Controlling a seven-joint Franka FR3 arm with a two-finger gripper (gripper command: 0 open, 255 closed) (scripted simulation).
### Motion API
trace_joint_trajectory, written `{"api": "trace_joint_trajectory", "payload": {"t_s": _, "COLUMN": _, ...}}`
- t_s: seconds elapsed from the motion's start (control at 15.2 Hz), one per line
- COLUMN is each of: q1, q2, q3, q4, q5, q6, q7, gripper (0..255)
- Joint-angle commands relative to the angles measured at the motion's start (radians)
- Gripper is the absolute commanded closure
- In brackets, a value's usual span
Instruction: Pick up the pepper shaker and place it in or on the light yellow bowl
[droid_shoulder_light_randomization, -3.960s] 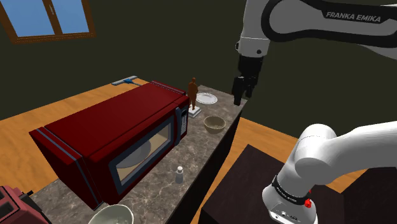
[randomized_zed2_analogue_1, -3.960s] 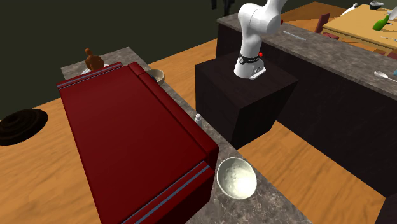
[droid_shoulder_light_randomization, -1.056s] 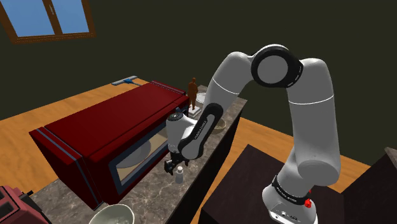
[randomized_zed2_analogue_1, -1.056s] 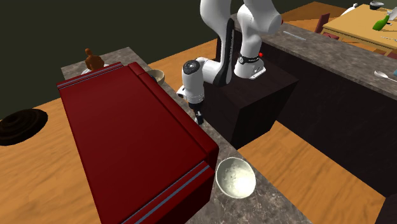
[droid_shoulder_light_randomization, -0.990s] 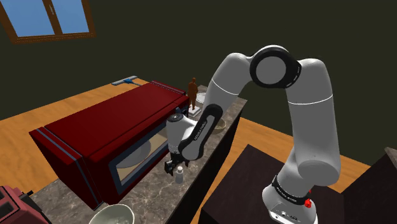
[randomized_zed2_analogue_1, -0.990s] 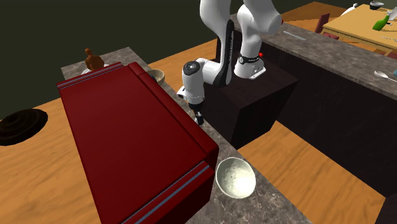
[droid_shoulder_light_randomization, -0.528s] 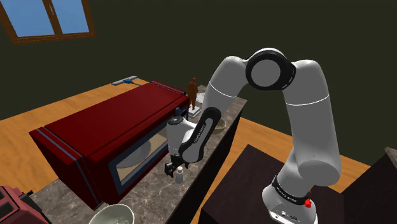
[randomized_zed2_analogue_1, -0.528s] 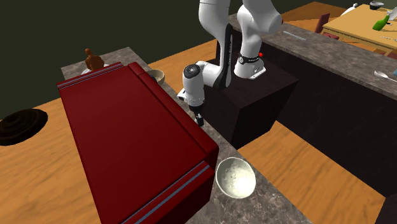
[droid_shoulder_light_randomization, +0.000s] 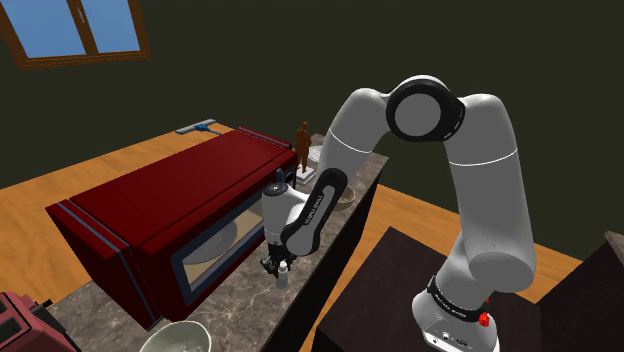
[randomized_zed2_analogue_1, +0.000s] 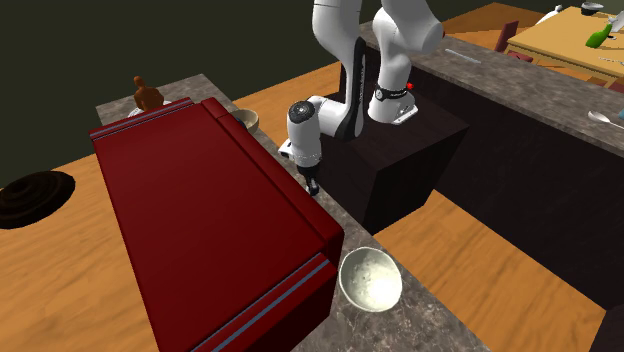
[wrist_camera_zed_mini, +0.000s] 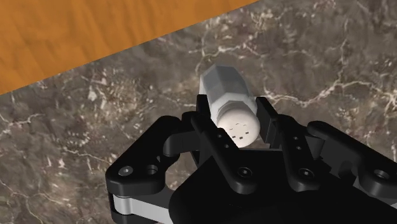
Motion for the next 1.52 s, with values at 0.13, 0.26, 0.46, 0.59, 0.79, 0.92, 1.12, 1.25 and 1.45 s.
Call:
{"api": "trace_joint_trajectory", "payload": {"t_s": 0.13, "q1": 0.000, "q2": 0.000, "q3": 0.000, "q4": 0.000, "q5": 0.000, "q6": 0.000, "q7": 0.000, "gripper": 255}}
{"api": "trace_joint_trajectory", "payload": {"t_s": 0.26, "q1": -0.004, "q2": -0.014, "q3": 0.005, "q4": -0.005, "q5": 0.004, "q6": -0.009, "q7": -0.003, "gripper": 255}}
{"api": "trace_joint_trajectory", "payload": {"t_s": 0.46, "q1": -0.017, "q2": -0.057, "q3": 0.022, "q4": -0.020, "q5": 0.018, "q6": -0.038, "q7": -0.013, "gripper": 255}}
{"api": "trace_joint_trajectory", "payload": {"t_s": 0.59, "q1": -0.026, "q2": -0.085, "q3": 0.032, "q4": -0.028, "q5": 0.029, "q6": -0.058, "q7": -0.021, "gripper": 255}}
{"api": "trace_joint_trajectory", "payload": {"t_s": 0.79, "q1": -0.038, "q2": -0.128, "q3": 0.048, "q4": -0.039, "q5": 0.046, "q6": -0.089, "q7": -0.033, "gripper": 255}}
{"api": "trace_joint_trajectory", "payload": {"t_s": 0.92, "q1": -0.045, "q2": -0.156, "q3": 0.059, "q4": -0.046, "q5": 0.058, "q6": -0.110, "q7": -0.041, "gripper": 255}}
{"api": "trace_joint_trajectory", "payload": {"t_s": 1.12, "q1": -0.056, "q2": -0.197, "q3": 0.073, "q4": -0.053, "q5": 0.077, "q6": -0.143, "q7": -0.054, "gripper": 255}}
{"api": "trace_joint_trajectory", "payload": {"t_s": 1.25, "q1": -0.063, "q2": -0.224, "q3": 0.082, "q4": -0.057, "q5": 0.091, "q6": -0.165, "q7": -0.064, "gripper": 255}}
{"api": "trace_joint_trajectory", "payload": {"t_s": 1.45, "q1": -0.071, "q2": -0.264, "q3": 0.095, "q4": -0.061, "q5": 0.111, "q6": -0.200, "q7": -0.078, "gripper": 255}}
